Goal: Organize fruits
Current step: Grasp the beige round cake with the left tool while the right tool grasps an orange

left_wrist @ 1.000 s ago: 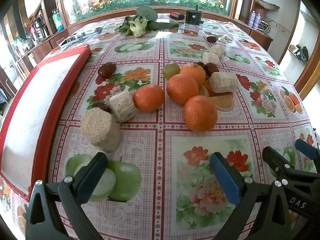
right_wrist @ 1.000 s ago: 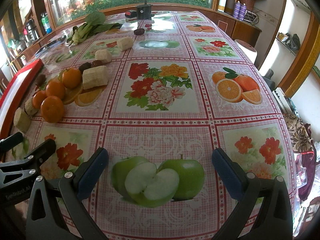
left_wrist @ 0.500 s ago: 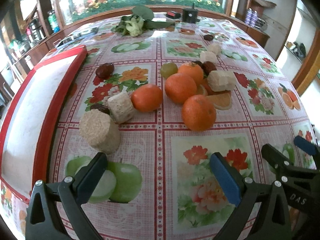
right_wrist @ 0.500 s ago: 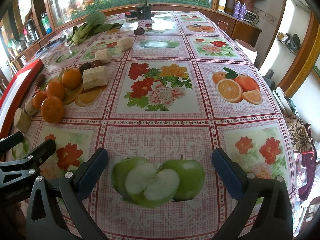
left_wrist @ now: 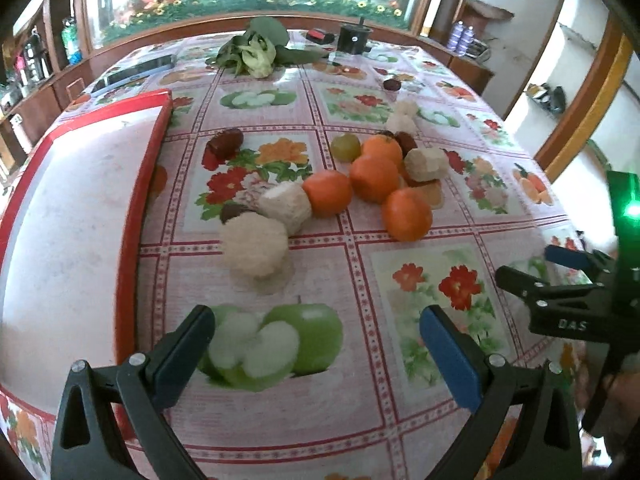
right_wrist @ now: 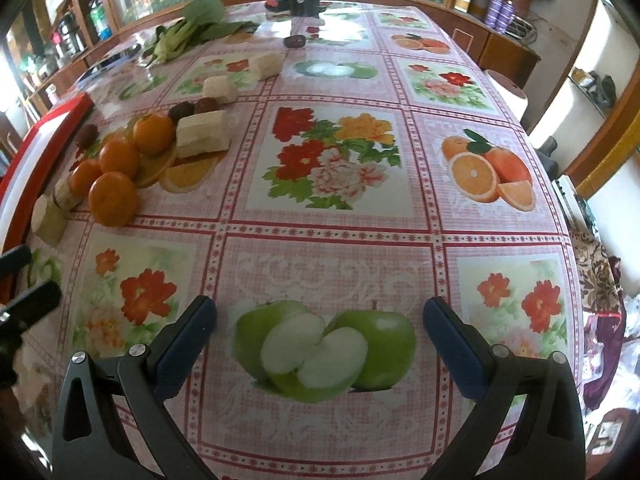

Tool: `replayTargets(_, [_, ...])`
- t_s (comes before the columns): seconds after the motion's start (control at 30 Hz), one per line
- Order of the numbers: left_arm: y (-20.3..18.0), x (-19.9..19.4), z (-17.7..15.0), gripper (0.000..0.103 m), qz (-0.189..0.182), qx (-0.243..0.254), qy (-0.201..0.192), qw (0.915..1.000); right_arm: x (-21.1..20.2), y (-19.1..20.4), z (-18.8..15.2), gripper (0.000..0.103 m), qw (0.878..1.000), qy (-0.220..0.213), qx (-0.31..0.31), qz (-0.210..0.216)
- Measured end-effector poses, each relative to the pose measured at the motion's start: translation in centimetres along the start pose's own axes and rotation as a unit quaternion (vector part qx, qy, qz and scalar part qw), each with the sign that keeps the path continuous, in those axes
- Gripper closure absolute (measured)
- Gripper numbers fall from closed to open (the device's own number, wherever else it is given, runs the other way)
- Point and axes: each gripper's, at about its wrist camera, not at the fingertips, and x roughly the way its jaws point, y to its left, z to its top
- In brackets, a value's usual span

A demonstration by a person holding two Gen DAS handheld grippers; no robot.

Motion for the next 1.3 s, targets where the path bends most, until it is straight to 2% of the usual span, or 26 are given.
replayTargets(0.1, [0.8,0.0,0.4,0.0,-0.007,0.005,0.01,0.9999,-0.3,1.3,0.7,0.0,1.0,-0.007,-0.025,0.016])
replayTargets(0.3, [2.1,-0.1,0.3,0.0,-0.038,-0.003,0.038,0.9985,-0.7,4.5,3.4,0.0,0.994,-0.024,-0.054,0.096])
replayTargets(0.5, [2.4,-0.8,-0.1,0.0,-0.036,0.017,0.037,0.9985,0.2,7.9,4.7,0.0,0.99,-0.024,-0.108,0.089])
replayTargets(0.57, [2.4,-0.8,0.1,0.0,-0.037,0.019,0.037,0.9984,0.5,8.5,4.6,0.005,0.989,-0.023,-0.119,0.088])
replayTargets(0.6, [2.4,-0.8,0.2,0.0,-0.039,0.019,0.037,0.9983,0.6,8.8,4.6,0.012,0.988,-0.019,-0.125,0.086])
replayTargets(0.63, [2.5,-0.8,0.3,0.0,-0.042,0.018,0.038,0.9982,0.8,9.2,4.7,0.024,0.988,-0.013,-0.132,0.083])
replayTargets(0.67, [2.5,-0.8,0.4,0.0,-0.045,0.016,0.037,0.9982,1.0,9.4,4.7,0.03,0.986,-0.007,-0.139,0.088])
replayTargets(0.73, [2.5,-0.8,0.8,0.0,-0.052,0.012,0.034,0.998,1.0,9.5,4.7,0.055,0.982,-0.007,-0.145,0.122])
replayTargets(0.83, [2.2,-0.6,1.5,0.0,-0.061,0.013,0.032,0.9975,0.2,9.3,4.6,0.065,0.981,-0.014,-0.146,0.127])
replayTargets(1.0, [1.4,0.3,2.5,0.0,-0.053,0.032,0.032,0.9976,-0.9,8.0,4.2,0.067,0.981,-0.025,-0.146,0.123])
replayTargets(1.1, [1.5,1.3,3.1,0.001,-0.047,0.035,0.045,0.9973,-1.0,7.5,3.9,0.066,0.982,-0.021,-0.139,0.13])
replayTargets(1.23, [2.4,2.6,3.5,0.007,-0.056,0.02,0.072,0.9956,-0.3,7.5,4.0,0.066,0.981,-0.007,-0.128,0.145])
replayTargets(1.3, [2.3,2.5,3.5,0.01,-0.051,0.03,0.067,0.996,-0.1,7.6,4.1,0.065,0.981,-0.003,-0.121,0.151])
